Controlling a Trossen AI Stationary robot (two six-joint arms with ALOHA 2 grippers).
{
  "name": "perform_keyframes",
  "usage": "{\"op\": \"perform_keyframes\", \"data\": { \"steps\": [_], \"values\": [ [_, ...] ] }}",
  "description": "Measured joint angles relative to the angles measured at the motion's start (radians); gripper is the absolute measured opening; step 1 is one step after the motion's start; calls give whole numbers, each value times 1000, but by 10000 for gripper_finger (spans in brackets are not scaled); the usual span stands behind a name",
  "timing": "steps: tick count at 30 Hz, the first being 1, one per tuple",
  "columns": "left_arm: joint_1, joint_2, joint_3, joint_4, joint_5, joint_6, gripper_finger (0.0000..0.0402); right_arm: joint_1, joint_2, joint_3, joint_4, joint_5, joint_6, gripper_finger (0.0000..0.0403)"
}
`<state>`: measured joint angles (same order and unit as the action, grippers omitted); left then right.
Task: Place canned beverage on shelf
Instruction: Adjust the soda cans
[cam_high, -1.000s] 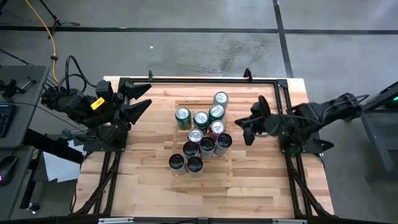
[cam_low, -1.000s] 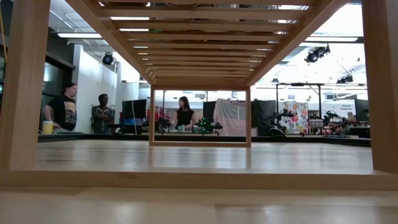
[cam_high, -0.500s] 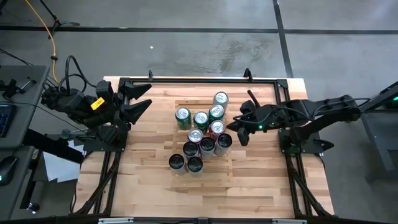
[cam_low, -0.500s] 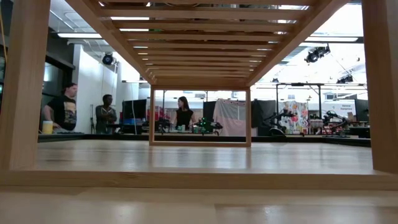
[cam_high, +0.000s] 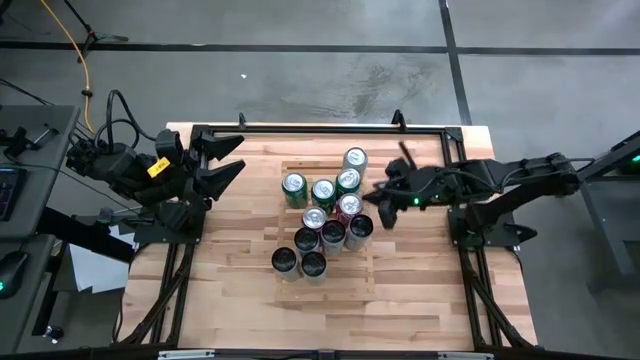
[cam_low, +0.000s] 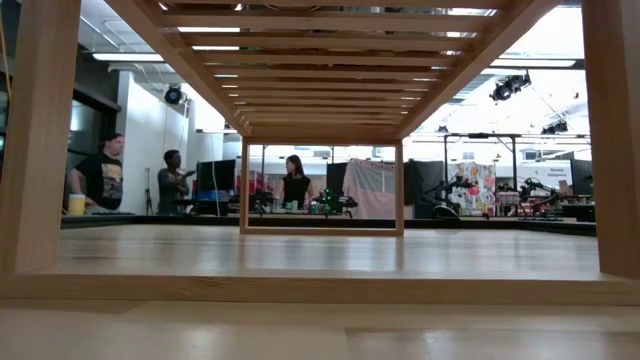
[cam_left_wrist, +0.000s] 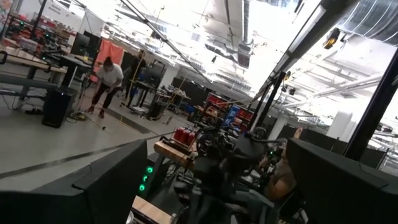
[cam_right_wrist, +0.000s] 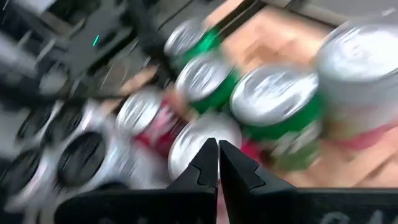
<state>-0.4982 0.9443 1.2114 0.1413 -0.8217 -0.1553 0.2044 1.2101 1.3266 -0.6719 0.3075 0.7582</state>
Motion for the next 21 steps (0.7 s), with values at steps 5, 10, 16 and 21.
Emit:
{"op": "perform_keyframes", "data": {
  "steps": [5,10,16,21],
  "values": [
    [0,0,0,-1,1,-19,376,-81,-37,0,34,77,0,0],
    [0,0,0,-12,30,-27,376,-166,-64,0,43,77,-30,0],
    [0,0,0,-41,51,-28,376,-226,-80,1,114,68,-86,0],
    [2,-11,0,-156,56,-52,376,-258,-80,1,169,56,-112,0]
  ]
}}
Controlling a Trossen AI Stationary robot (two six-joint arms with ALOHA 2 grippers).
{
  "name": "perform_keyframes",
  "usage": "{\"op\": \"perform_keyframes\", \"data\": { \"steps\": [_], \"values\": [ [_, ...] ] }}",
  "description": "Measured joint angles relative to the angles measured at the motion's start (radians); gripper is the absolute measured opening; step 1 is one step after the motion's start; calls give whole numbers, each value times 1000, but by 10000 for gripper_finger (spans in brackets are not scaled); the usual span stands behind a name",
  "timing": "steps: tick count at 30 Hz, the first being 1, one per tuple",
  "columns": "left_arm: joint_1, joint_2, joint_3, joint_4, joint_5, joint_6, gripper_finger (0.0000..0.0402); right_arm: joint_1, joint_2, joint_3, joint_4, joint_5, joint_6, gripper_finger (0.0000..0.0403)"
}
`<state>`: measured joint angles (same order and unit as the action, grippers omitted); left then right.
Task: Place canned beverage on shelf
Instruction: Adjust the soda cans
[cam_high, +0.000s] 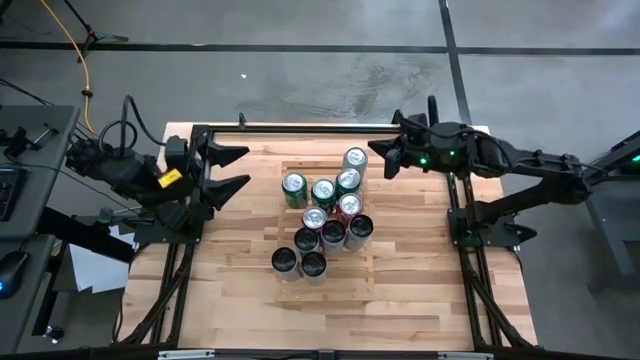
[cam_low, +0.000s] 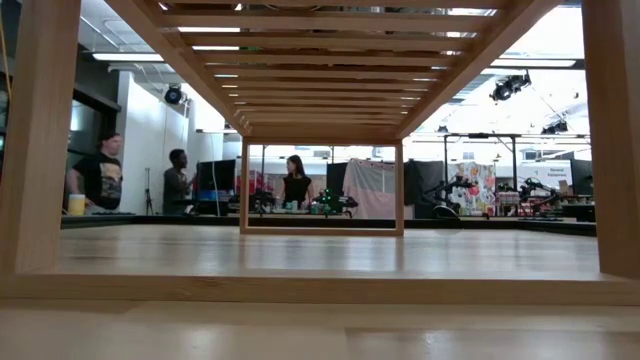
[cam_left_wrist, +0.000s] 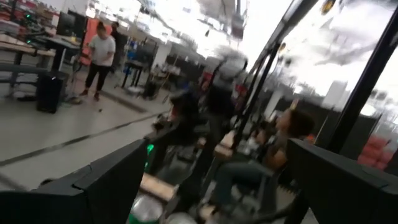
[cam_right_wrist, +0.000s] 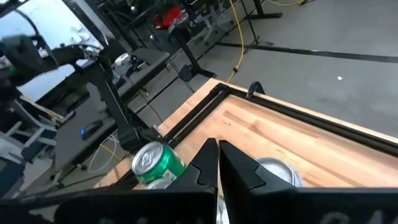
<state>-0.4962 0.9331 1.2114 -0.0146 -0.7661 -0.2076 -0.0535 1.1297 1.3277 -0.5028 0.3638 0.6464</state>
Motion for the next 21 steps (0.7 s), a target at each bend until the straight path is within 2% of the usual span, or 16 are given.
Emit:
{"op": "perform_keyframes", "data": {
  "steps": [4,9,13,16,18,21],
  "values": [
    [23,-2,0,-95,-13,-1,376,-27,0,0,5,0,1,0],
    [94,2,0,-92,-84,0,376,-73,0,0,4,0,-31,0],
    [190,11,0,-98,-120,1,376,-132,0,0,4,25,-120,0],
    [271,16,0,-95,-130,1,376,-209,0,0,4,19,-254,0],
    [328,25,0,-94,-139,1,376,-279,1,0,2,-28,-342,0],
    [417,43,0,-90,-143,1,376,-398,6,0,-3,-158,-391,0]
  ]
}}
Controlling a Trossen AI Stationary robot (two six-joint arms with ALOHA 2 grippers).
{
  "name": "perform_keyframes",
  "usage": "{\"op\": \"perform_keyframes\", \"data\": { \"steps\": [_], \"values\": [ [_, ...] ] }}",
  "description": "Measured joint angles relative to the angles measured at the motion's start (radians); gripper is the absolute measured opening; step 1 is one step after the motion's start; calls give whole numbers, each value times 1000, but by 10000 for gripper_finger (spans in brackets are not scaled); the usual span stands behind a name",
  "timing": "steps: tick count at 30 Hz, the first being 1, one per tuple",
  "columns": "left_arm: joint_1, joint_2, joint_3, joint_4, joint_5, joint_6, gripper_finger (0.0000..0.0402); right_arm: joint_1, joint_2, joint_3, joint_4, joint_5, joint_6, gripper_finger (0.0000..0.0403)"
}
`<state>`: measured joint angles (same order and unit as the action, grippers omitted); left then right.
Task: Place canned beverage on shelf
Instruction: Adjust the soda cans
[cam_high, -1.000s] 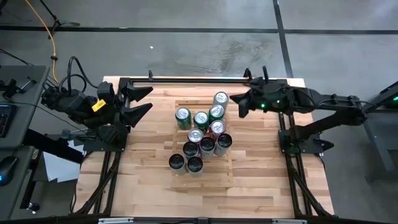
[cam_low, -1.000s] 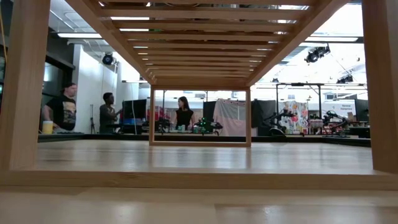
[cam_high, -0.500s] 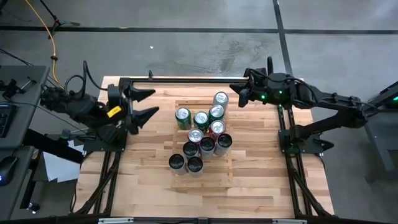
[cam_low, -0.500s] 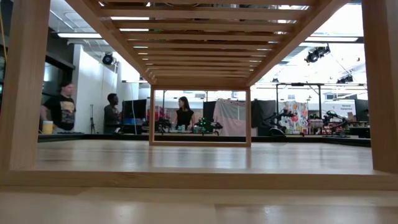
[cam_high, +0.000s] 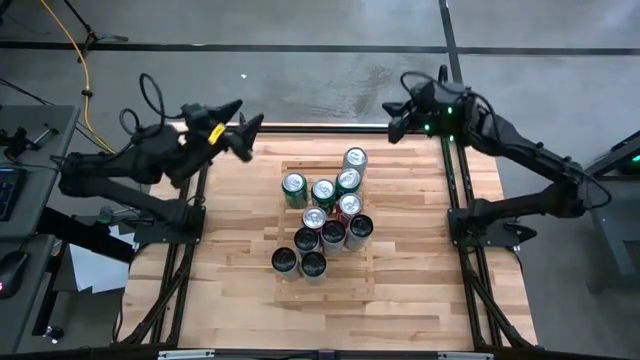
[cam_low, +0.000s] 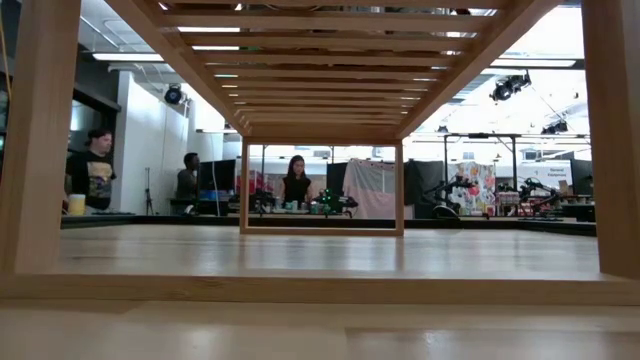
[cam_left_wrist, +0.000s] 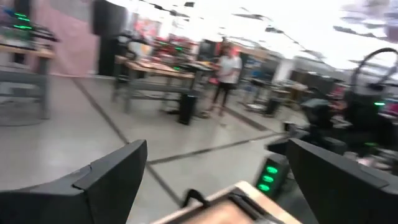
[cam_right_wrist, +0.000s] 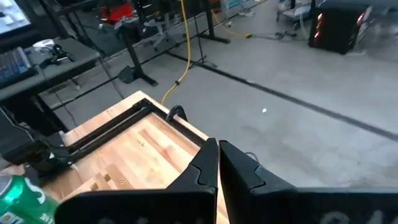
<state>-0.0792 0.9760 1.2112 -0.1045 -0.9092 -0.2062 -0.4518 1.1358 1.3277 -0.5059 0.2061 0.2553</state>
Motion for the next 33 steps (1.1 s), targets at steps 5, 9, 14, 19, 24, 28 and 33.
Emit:
{"op": "perform_keyframes", "data": {
  "steps": [5,9,14,19,24,28,33],
  "values": [
    [118,27,0,-4,27,0,376,-162,30,0,1,-228,-18,0],
    [177,52,0,-3,68,0,376,-232,55,0,0,-348,-55,0],
    [215,61,0,-3,143,-48,376,-258,56,0,7,-422,-74,0],
    [209,48,0,-5,380,-153,376,-244,51,0,44,-593,-44,0],
    [187,-9,1,-4,678,-205,376,-147,34,0,103,-780,61,0],
    [101,-66,1,-50,779,-196,376,3,-5,0,146,-728,100,0],
    [-52,-145,-15,-173,712,-96,376,221,-61,0,148,-513,137,0]
  ]
}}
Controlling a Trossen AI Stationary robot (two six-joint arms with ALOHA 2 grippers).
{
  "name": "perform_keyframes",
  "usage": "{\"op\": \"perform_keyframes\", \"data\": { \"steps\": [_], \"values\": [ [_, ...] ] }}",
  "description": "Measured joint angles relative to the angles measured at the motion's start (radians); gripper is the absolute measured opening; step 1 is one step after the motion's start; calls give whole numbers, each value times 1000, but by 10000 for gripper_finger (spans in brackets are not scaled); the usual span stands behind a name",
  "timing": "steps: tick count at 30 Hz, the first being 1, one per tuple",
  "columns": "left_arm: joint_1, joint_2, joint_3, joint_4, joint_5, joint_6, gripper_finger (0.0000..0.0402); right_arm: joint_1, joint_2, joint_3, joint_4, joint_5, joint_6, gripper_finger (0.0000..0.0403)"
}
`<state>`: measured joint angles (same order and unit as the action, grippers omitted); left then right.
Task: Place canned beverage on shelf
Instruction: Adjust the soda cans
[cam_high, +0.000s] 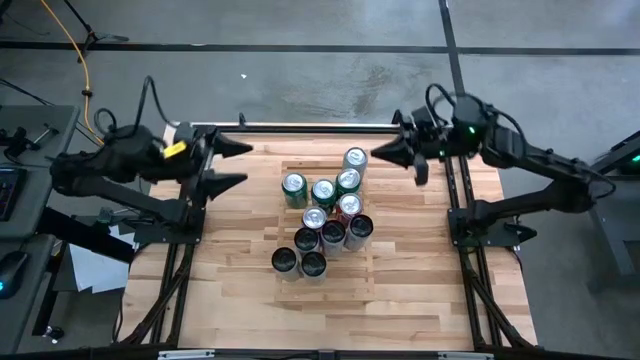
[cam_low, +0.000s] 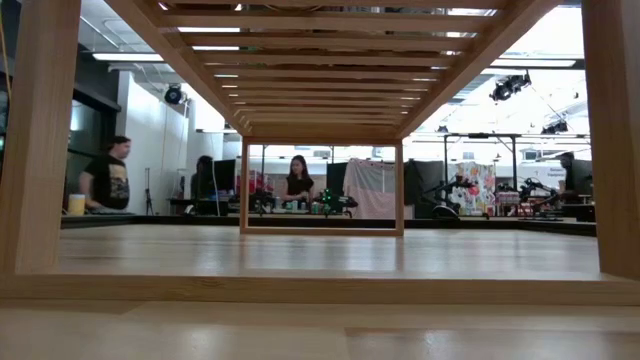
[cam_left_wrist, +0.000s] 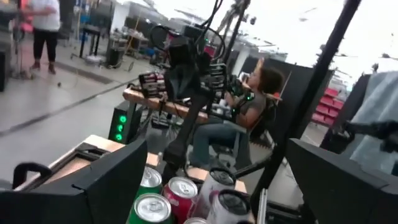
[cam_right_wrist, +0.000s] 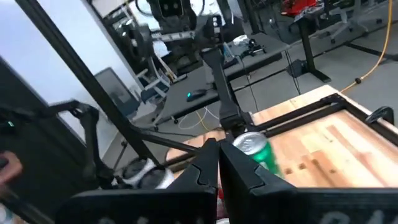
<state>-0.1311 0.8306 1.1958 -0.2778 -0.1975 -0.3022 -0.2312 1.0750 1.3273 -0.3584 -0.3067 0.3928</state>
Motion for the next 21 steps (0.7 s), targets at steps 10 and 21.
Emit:
{"op": "perform_keyframes", "data": {
  "steps": [10,21],
  "values": [
    [-60,-190,-392,422,-50,90,376,332,-37,0,-8,335,100,0],
    [-33,-417,-788,683,-51,-59,376,466,-37,0,-131,445,157,0]
  ]
}}
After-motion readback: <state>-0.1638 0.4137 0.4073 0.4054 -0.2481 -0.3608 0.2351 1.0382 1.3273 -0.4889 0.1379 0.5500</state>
